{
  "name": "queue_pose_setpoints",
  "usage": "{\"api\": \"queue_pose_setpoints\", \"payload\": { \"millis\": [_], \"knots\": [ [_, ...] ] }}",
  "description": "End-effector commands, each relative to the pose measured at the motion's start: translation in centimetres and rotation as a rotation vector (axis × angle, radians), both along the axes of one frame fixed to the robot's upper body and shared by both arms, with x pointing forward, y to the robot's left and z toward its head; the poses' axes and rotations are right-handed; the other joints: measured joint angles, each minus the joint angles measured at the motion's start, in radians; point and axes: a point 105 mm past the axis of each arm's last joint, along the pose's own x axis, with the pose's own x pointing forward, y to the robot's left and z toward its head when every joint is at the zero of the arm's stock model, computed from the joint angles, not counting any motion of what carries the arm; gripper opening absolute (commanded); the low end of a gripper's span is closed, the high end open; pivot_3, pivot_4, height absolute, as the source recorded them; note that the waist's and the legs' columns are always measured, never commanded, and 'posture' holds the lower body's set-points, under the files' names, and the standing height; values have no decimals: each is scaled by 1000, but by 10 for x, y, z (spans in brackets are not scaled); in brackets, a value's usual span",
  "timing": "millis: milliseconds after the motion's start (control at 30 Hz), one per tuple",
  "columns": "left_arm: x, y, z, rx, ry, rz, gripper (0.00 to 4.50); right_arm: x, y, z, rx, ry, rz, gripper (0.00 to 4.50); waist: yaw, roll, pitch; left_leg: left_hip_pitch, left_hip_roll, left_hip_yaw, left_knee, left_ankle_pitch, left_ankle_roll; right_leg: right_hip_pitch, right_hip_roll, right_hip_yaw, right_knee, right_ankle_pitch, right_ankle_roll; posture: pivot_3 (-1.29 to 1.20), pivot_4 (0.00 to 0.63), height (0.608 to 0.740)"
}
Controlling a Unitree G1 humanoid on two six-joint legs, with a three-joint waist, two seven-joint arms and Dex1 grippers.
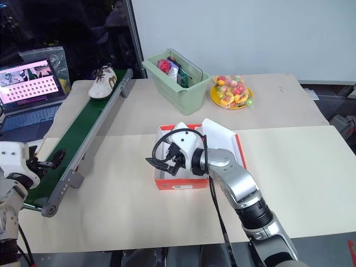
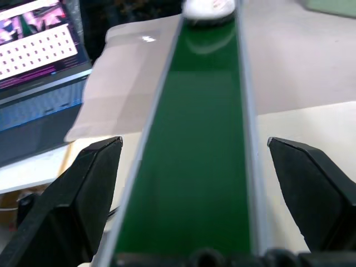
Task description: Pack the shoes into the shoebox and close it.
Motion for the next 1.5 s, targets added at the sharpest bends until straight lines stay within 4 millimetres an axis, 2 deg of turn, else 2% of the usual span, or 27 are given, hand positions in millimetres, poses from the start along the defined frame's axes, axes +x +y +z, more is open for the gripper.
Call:
{"api": "queue_pose_setpoints", "payload": {
  "millis": [33, 200, 400, 567, 800, 1133, 1300, 1500],
  "knots": [
    [3, -3, 13, 15, -36, -11, 4500, -2, -1, 14, 39, -58, -8, 4463, -3, 0, 0, 0, 0, 0, 0, 0, 0, 0, 0, 0, 0, 0, 0, 0, 150, 740],
    [8, -4, 16, 9, -43, -11, 4500, -1, -3, 14, 44, -56, -27, 4463, -3, 0, 0, 0, 1, 0, 0, 0, 0, 0, 1, 1, 0, 0, 0, 0, 150, 740],
    [15, 7, 33, -15, -80, 16, 4500, 1, -6, 15, 41, -65, -48, 4463, -4, 0, 0, 0, 1, 1, 0, 0, 0, 0, 1, 1, 0, 0, 0, 0, 150, 740],
    [19, 7, 41, 30, -57, -19, 4500, 1, -6, 16, 54, -69, -52, 4463, -8, 0, 0, 0, 1, 1, 0, 0, 0, -1, 2, 1, 0, 0, 0, 0, 150, 740],
    [15, 19, 49, 30, -65, 27, 4500, -1, -7, 17, 58, -69, -56, 4463, -6, 0, 0, 0, 1, 1, 0, 0, 0, -1, 2, 1, 0, 0, 0, 0, 150, 740],
    [10, 25, 37, 82, -11, 60, 4500, 0, -8, 16, 61, -66, -70, 4463, -5, 0, 0, 1, 1, 1, 0, 0, 0, -1, 2, 1, 0, 0, 0, 0, 150, 740],
    [9, 38, 18, 93, 89, 107, 4500, 0, -8, 17, 70, -67, -73, 4463, -7, 0, 0, 1, 1, 1, 0, 0, 0, -1, 2, 2, 1, 0, 0, 0, 150, 740],
    [13, 23, -3, 51, 173, 45, 4500, 0, -9, 23, 88, -71, -82, 4463, 1, 0, 0, 1, 1, 1, 0, 0, 0, 0, 2, 2, 1, 0, 0, 0, 150, 740]
  ]
}}
